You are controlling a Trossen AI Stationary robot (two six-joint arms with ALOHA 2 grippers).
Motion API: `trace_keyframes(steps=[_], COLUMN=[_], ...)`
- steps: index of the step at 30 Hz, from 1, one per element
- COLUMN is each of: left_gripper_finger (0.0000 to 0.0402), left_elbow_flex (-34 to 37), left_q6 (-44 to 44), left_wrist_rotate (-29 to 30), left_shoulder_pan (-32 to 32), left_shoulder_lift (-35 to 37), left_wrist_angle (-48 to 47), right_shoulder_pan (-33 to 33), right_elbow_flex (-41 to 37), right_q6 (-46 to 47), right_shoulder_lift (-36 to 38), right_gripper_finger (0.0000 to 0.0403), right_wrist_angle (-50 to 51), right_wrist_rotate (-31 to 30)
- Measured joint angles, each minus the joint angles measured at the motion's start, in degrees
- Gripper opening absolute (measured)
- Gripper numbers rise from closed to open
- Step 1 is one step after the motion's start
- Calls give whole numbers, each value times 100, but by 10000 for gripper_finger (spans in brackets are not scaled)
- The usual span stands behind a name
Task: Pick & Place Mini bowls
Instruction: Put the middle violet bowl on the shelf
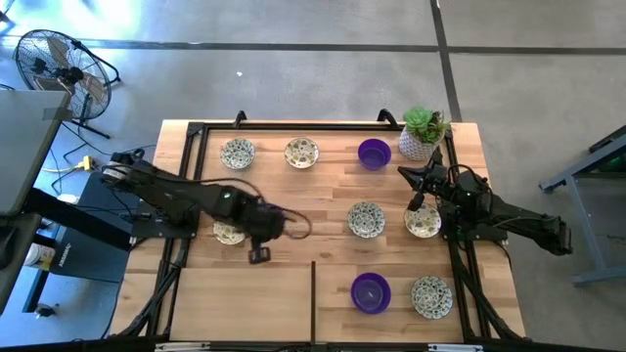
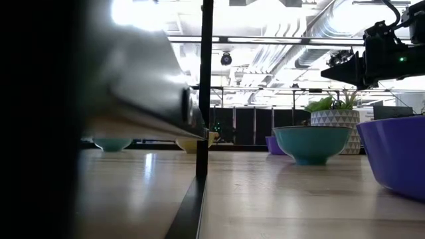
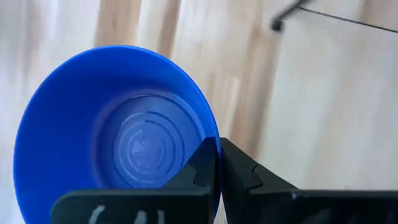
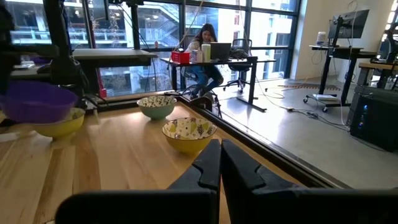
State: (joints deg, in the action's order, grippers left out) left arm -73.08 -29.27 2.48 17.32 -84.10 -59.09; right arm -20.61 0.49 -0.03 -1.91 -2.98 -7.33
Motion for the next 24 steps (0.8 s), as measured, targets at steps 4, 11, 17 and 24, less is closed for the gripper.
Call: trace_keyframes(steps=[4, 11, 17, 24], left_gripper_finger=[1, 1, 0, 0], left_elbow_flex=[4, 2, 2, 2], left_q6=[-1009, -2970, -5012, -6013], left_wrist_rotate=[-38, -173, 488, 849], left_shoulder_pan=[645, 2091, 3436, 4330], left_shoulder_lift=[91, 103, 103, -209], left_wrist_angle=[-331, -426, -469, -713], right_shoulder_pan=[0, 1, 1, 1], right_elbow_flex=[1, 0, 2, 1], right_q6=[0, 2, 2, 0], right_shoulder_lift=[0, 0, 0, 1], right_gripper_finger=[0, 0, 0, 0], right_wrist_angle=[2, 11, 12, 13], right_wrist_rotate=[22, 37, 39, 42])
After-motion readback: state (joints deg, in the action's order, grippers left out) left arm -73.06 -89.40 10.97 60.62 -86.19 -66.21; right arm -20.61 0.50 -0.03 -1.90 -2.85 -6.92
